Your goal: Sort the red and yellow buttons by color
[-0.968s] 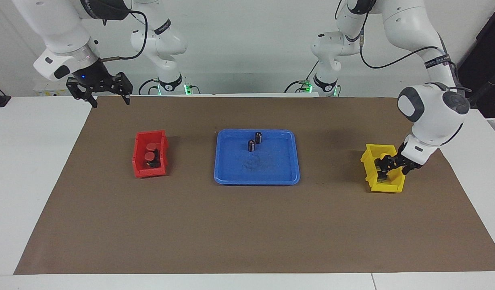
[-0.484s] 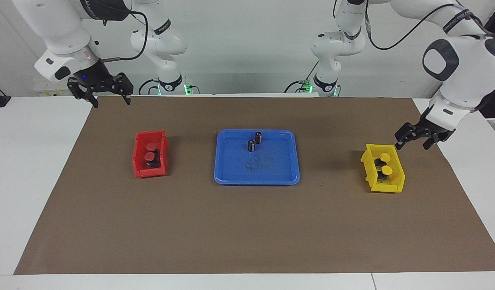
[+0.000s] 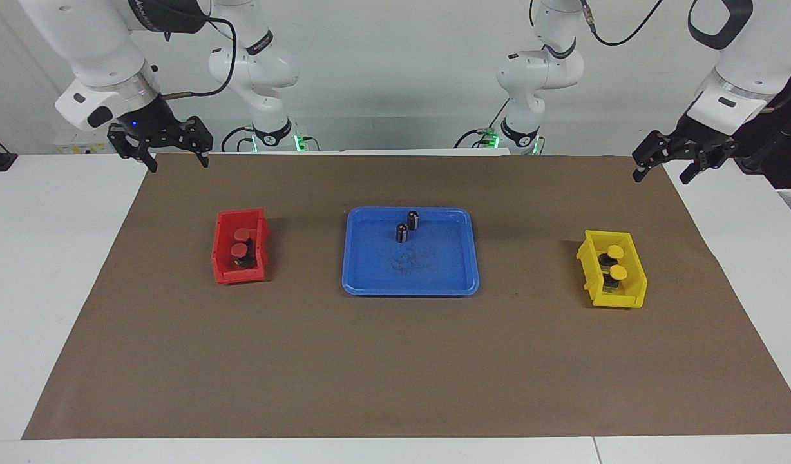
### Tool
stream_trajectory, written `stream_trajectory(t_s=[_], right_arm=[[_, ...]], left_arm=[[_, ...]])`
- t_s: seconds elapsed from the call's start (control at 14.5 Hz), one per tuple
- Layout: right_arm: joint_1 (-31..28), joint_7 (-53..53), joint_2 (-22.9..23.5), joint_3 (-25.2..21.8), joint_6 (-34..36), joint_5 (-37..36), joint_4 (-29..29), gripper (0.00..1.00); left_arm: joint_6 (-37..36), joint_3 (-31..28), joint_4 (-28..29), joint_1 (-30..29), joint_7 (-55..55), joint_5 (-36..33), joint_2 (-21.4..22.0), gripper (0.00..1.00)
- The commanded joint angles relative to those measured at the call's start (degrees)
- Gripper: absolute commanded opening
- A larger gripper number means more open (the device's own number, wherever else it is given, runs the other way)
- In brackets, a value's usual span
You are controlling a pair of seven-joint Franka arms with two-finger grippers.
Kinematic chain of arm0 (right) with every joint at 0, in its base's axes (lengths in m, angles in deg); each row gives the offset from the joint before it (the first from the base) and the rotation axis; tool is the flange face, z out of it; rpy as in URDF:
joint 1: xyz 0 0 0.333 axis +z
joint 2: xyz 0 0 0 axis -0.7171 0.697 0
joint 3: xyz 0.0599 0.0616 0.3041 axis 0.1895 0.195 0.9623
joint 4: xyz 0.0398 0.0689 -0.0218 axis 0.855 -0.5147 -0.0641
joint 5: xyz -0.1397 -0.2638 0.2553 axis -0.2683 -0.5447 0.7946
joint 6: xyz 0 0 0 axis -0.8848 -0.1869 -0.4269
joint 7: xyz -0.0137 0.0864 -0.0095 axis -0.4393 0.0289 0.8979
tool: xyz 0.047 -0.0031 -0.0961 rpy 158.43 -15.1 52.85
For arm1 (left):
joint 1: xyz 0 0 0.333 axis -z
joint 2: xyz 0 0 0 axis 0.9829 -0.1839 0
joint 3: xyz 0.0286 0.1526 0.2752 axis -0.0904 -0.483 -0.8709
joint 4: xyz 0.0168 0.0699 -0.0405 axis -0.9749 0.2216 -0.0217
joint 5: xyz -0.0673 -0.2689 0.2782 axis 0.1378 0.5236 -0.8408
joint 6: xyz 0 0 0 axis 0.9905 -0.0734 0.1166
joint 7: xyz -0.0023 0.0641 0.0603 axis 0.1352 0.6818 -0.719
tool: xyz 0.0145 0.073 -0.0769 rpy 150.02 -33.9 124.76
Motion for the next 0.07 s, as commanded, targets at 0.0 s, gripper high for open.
stream_trajectory(t_s=[0.0], right_arm=[[-0.1, -1.1, 0.3, 0.3, 1.2, 0.4, 0.9, 1.00]], left_arm=[[-1.9, -0.1, -1.1, 1.4, -1.9, 0.3, -0.4, 1.00]])
